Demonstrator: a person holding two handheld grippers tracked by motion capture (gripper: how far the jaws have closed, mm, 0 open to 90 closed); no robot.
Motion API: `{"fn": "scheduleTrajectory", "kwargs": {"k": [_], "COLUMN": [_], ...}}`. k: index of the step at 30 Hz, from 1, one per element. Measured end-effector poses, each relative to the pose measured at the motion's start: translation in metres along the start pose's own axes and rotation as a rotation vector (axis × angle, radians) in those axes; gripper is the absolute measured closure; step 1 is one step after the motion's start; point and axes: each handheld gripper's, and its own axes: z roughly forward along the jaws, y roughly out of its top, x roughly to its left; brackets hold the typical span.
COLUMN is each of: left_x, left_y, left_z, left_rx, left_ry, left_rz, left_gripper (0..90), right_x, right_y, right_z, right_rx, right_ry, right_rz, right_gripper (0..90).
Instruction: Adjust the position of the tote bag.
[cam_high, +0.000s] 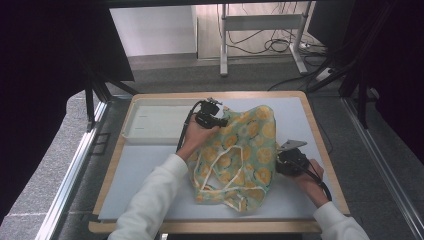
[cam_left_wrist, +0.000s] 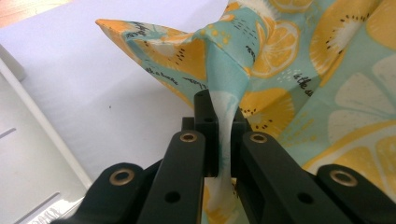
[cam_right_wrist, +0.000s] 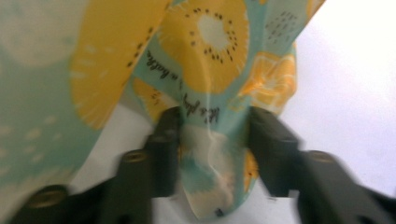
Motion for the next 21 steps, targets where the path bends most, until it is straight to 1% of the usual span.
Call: {"fn": "scheduleTrajectory", "kwargs": {"k": [2, 3, 4, 7, 8, 10, 13, 21], "left_x": [-0.001, -0.001, -0.001, -0.002, -0.002, -0.001, -0.001, -0.002], "left_y": [0.0, 0.0, 0.0, -0.001, -0.001, -0.003, -0.004, -0.008], "left_z": [-0.001, -0.001, -0.001, -0.003, -0.003, -0.005, -0.006, -0.01], "left_rx": [0.002, 0.002, 0.001, -0.004, -0.004, 0.002, -0.002, -0.005], "left_ry": [-0.002, -0.002, -0.003, -0.013, -0.013, -0.02, -0.029, -0.044], "left_rz": [0.002, 0.002, 0.004, -0.001, -0.001, 0.001, -0.005, -0.005], "left_gripper": [89.3, 89.3, 89.3, 89.4, 89.4, 89.4, 89.5, 89.5], "right_x": [-0.001, -0.001, -0.002, -0.003, -0.003, -0.004, -0.006, -0.012], "right_y": [0.0, 0.0, 0.0, 0.0, 0.0, 0.001, 0.001, 0.001], "right_z": [0.0, 0.0, -0.002, -0.005, -0.005, -0.009, -0.011, -0.014], "right_rx": [-0.004, -0.004, -0.018, -0.045, -0.045, -0.066, -0.077, -0.094], "right_ry": [-0.009, -0.009, -0.01, -0.013, -0.013, -0.017, -0.024, -0.041], "right_rz": [0.001, 0.001, 0.01, 0.016, 0.016, 0.02, 0.022, 0.03], "right_gripper": [76.3, 76.3, 81.6, 86.5, 86.5, 88.0, 88.4, 88.6]}}
